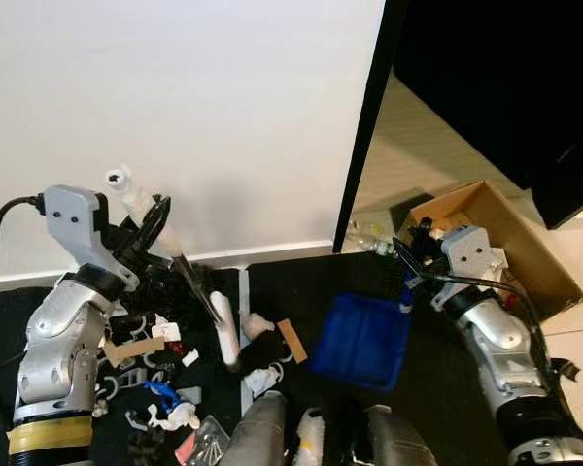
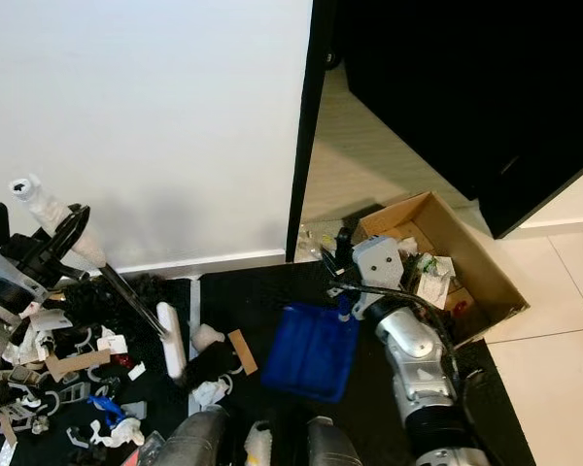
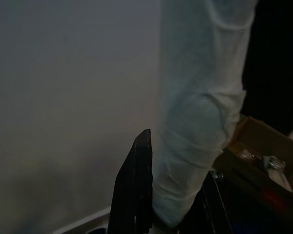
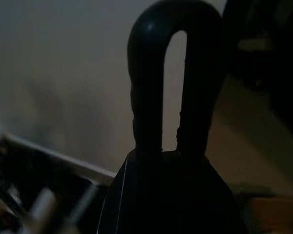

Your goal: Sweep floor

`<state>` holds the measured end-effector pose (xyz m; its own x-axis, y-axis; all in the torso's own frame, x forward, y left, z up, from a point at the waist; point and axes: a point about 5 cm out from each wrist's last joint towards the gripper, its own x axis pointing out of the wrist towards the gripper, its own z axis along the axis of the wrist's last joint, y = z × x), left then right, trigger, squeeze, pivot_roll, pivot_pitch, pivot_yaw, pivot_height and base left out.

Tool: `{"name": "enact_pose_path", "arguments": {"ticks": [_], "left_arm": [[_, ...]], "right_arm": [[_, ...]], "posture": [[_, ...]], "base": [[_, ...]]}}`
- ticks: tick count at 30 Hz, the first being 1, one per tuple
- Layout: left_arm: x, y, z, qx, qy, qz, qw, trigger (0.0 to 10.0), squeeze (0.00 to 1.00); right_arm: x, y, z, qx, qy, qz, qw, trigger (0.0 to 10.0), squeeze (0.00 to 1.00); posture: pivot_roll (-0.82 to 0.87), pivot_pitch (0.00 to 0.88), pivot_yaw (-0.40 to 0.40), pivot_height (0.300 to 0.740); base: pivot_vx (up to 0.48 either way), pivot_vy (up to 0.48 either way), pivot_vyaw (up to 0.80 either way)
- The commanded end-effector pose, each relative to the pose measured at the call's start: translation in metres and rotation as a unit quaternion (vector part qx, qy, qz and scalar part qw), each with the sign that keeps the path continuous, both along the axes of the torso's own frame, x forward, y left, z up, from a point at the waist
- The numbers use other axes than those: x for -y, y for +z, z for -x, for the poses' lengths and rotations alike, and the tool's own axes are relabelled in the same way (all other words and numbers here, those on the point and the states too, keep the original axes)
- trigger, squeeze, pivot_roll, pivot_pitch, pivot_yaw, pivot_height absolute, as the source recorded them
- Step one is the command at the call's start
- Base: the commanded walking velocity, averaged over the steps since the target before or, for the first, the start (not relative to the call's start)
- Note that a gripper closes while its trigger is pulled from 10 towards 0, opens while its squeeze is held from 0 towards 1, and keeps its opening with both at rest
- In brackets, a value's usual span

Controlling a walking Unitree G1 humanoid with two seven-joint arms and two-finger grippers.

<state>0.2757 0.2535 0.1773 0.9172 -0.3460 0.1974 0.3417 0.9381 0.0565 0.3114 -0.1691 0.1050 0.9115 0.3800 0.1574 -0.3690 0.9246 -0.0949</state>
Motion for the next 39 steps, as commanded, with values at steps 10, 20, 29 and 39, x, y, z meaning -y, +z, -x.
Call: {"name": "enact_pose_path", "arguments": {"ticks": [10, 20, 29, 39], "left_arm": [[-0.004, -0.002, 0.000, 0.005, 0.006, 0.000, 1.000, 10.0, 0.00], [0.000, -0.007, 0.000, 0.001, 0.007, 0.008, 1.000, 10.0, 0.00], [0.000, -0.010, -0.001, -0.002, 0.006, 0.009, 1.000, 10.0, 0.00], [-0.001, -0.011, -0.001, -0.002, 0.008, 0.009, 1.000, 10.0, 0.00]], "right_arm": [[0.003, -0.001, -0.012, 0.011, -0.055, 0.018, 0.998, 10.0, 0.00], [-0.001, -0.017, -0.008, -0.014, -0.063, 0.004, 0.998, 10.0, 0.00], [0.002, -0.022, -0.007, -0.018, -0.075, 0.018, 0.997, 10.0, 0.00], [0.008, -0.004, -0.011, 0.023, -0.050, 0.057, 0.997, 10.0, 0.00]], "posture": [[0.24, 0.186, 0.060, 0.740], [0.24, 0.188, 0.057, 0.740], [0.24, 0.186, 0.058, 0.740], [0.23, 0.178, 0.052, 0.740]], "base": [[0.000, 0.000, 0.00], [0.000, 0.000, 0.00], [0.000, 0.000, 0.00], [0.000, 0.000, 0.00]]}}
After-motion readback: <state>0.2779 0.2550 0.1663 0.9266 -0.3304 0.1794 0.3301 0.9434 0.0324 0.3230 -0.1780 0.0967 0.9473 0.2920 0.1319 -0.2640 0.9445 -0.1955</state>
